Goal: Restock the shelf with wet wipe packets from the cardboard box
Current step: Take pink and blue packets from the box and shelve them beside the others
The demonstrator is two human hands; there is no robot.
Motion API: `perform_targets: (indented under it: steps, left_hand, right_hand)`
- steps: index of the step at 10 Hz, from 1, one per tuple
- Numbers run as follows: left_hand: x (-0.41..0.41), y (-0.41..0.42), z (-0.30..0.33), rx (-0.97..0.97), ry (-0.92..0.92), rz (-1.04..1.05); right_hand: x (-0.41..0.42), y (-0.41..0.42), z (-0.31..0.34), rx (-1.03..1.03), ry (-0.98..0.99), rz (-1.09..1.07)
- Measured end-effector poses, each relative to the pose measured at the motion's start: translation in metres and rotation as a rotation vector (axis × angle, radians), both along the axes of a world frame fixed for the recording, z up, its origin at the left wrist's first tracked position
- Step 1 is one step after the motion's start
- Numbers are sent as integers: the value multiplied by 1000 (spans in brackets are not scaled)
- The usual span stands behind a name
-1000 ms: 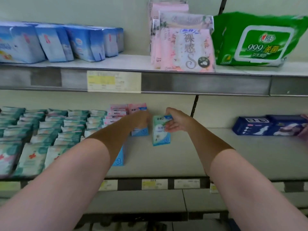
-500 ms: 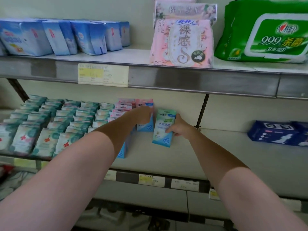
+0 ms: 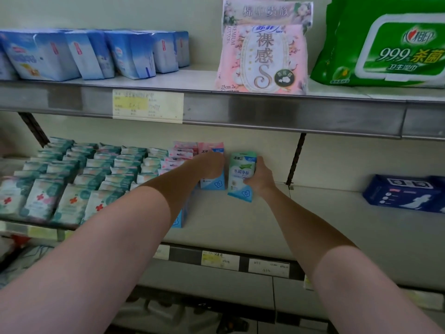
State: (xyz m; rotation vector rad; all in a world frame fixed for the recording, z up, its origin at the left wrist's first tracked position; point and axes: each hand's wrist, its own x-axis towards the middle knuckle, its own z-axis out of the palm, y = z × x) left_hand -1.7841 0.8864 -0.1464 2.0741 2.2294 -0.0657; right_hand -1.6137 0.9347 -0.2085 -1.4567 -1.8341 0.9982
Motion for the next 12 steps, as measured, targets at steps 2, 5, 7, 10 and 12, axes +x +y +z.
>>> perform_targets:
  steps: [2,5,7,10,12]
  left_hand:
    - [-1,8,-1,-50,-13,7]
    - [0,15,-1,-61,-9,-1]
    - [-2,9,6,-68,5,-4]
    - [6,-8,15,-32,12,25]
    - [4,-34,25,-21,9,7]
  right_hand:
    - [-2,13,-1,103,-191,-49]
    - [-11,20,-6,184,-156,-62]
    - [-14,21,-3,113,-167,-84]
    - [-11,14,1,-2,-258,-177]
    - [-16,-15,9,-40,-277,-108]
